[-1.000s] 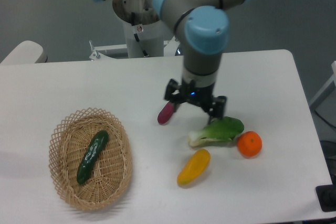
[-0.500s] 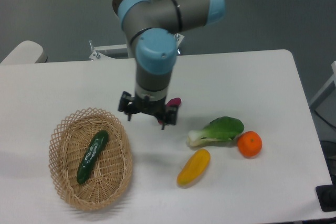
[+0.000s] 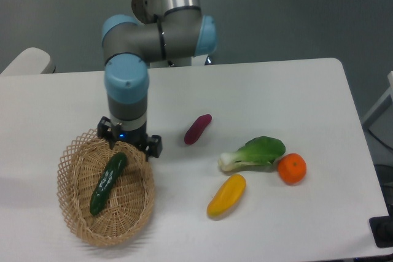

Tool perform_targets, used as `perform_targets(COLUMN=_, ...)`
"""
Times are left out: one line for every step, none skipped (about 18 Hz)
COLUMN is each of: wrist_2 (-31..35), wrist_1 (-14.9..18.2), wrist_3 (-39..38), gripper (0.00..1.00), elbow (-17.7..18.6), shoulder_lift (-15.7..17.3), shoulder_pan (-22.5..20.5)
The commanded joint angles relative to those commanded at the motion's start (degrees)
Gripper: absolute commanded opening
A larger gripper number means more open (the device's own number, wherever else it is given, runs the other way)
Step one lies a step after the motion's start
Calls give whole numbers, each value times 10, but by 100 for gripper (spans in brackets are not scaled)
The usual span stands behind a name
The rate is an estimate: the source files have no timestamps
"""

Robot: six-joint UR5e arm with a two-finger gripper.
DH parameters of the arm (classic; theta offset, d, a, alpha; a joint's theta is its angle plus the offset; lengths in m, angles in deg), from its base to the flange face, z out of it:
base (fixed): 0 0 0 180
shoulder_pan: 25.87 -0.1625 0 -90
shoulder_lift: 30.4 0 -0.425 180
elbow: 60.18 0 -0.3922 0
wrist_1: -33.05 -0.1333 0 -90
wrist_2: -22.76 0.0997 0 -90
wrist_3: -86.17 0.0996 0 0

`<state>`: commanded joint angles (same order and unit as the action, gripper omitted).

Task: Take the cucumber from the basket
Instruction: 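Lower the gripper onto the cucumber and close on it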

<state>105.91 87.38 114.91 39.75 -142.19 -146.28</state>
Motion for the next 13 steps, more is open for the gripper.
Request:
perform_targets(wrist_2=1, wrist_1=-10, wrist_3=-7, gripper=100, elbow=0, shoulder_lift=-7, shoulder_pan=6)
perform_targets(wrist_2=5, wrist_1=-14, wrist_3=-14, gripper=100, elbow=0, shoulder_lift=-12, shoulder_pan=8)
perform_targets(wrist_2=13, wrist_1=-17, wrist_3=-18, gripper=100, elbow=0, shoulder_lift=-18, shoulder_pan=12)
perform_targets(wrist_2=19, wrist_1=-21, wrist_3=-20, gripper=100, elbow=-1, shoulder_lift=-25, shoulder_pan=18)
perform_targets(wrist_2=22, wrist_1=-27, wrist_3=-25, gripper=100, elbow=-1, shoulder_lift=-30, shoulder_pan=19)
perform_targets(wrist_2=24, wrist_1=-34, wrist_3=-31, gripper=100, elbow=0, shoulder_lift=-34, shoulder_pan=20)
perform_targets(wrist_2=24, wrist_1=-39, wrist_3=-36, gripper=100, elbow=-1, shoulder_lift=-40, shoulder_pan=24)
perform_targets(wrist_2=24, wrist_1=-43, wrist_3=-37, gripper=100, elbow=-2, shoulder_lift=-41, shoulder_pan=25)
perform_targets(wrist_2=24, wrist_1=-46, wrist_3=-37, gripper=100, elbow=-2, shoulder_lift=-43, shoulder_pan=25)
perform_targets(wrist_2=25, wrist_1=-46, wrist_3=-37, gripper=100, elbow=-3, shoulder_lift=-47, shoulder_pan=26)
perform_targets(wrist_2=25, wrist_1=-47, wrist_3=-37, gripper=100, elbow=-6, shoulder_lift=-52, shoulder_pan=26)
perform_targets(wrist_2=25, wrist_1=-48, wrist_3=-37, gripper=100, elbow=-8, shoulder_lift=-55, shoulder_pan=26)
perform_targets(wrist_2=25, wrist_1=-48, wrist_3=-37, gripper=100, elbow=-8, shoulder_lift=-57, shoulder_pan=26)
